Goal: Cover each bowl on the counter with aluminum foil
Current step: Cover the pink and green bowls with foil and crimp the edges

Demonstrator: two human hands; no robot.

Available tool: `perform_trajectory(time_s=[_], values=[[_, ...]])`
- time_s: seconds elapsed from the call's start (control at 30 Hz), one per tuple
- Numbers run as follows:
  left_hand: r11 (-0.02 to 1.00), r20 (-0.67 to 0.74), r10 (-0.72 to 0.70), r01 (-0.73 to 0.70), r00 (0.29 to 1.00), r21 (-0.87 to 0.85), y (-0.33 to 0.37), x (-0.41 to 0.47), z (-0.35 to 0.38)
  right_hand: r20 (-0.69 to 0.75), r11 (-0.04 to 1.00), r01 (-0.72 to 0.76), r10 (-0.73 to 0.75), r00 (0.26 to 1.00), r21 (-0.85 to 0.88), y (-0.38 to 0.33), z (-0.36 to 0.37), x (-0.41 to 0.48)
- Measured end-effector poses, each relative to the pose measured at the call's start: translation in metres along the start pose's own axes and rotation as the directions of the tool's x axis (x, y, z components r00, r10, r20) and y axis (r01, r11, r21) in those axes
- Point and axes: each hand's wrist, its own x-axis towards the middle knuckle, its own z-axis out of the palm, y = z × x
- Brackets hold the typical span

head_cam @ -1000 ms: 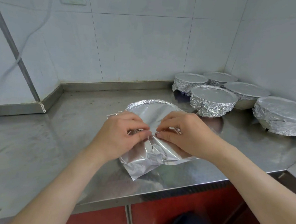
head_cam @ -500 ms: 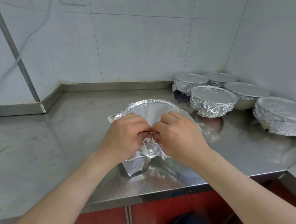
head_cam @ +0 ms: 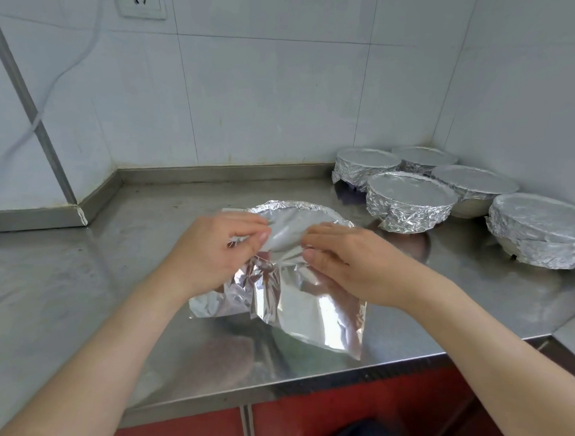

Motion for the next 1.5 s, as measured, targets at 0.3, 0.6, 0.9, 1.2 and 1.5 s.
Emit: perform_trajectory(time_s=[0.3, 0.6, 0.9, 1.2, 1.5], values=[[0.896, 0.599, -0.183, -0.119, 0.779, 0.428, 0.012, 0.027, 0.014, 0.110, 0.995, -0.055, 0.063, 0.992, -0.078, 0.006, 0.004, 0.003], [0.998, 0.029, -0.035, 0.036, 0.999, -0.050, 0.008, -0.001, 0.000, -0.175, 0.993, 0.002, 0.019, 0.984, 0.117, 0.002, 0.008, -0.001], [0.989, -0.090, 0.102, -0.110, 0.991, -0.096, -0.001, -0.015, 0.020, -0.353, 0.993, 0.115, -0.108, 0.929, -0.002, -0.010, 0.027, 0.006], [0.946, -0.111, 0.298, -0.277, 0.948, 0.168, -0.001, -0.008, 0.028, -0.392, 0.926, 0.065, -0.221, 0.893, -0.373, -0.018, 0.037, 0.013], [0.985, -0.092, 0.172, -0.173, 0.981, 0.002, 0.004, -0.013, 0.017, -0.410, 0.994, 0.031, -0.070, 0.910, -0.102, -0.018, 0.027, 0.005]])
